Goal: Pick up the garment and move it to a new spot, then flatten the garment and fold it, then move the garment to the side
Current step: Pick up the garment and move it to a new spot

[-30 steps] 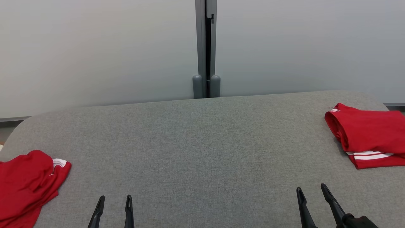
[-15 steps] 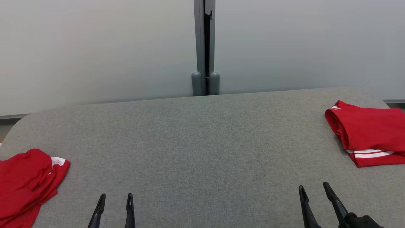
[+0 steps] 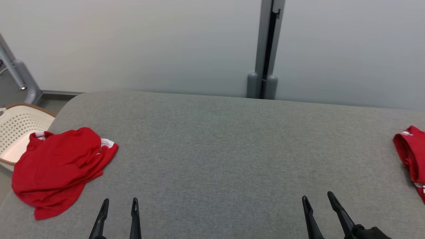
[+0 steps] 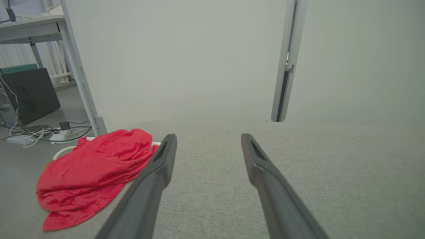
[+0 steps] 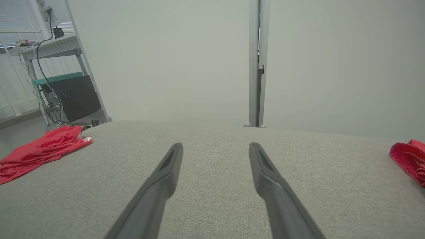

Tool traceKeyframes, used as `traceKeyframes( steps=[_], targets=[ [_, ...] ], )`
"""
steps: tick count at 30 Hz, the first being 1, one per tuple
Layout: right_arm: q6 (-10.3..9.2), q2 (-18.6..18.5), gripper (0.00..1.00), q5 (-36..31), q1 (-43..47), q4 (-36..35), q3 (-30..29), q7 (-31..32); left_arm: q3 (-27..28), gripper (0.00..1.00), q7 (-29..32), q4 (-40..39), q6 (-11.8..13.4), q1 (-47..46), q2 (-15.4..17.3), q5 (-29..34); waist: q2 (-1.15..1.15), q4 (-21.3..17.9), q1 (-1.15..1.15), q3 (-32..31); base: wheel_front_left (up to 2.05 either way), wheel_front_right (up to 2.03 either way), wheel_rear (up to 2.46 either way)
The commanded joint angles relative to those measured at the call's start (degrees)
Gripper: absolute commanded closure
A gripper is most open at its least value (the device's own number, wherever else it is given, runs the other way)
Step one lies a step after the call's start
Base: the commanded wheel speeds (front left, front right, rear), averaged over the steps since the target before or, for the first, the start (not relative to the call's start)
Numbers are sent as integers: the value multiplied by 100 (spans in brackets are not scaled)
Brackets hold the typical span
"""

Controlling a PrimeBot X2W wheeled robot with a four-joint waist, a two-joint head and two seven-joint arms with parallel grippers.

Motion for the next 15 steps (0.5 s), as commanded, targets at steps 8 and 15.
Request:
traceKeyframes(
  steps=[8, 15],
  targets=[
    [-3, -6, 0, 208, 7, -85, 110, -5, 139, 0, 0, -111, 55, 132, 18, 81, 0, 1312, 0, -39, 0, 0, 0],
    [-3, -6, 0, 237, -101, -34, 244, -5, 268, 0, 0, -214, 34, 123, 17, 114, 0, 1827, 0, 28, 0, 0, 0]
  ],
)
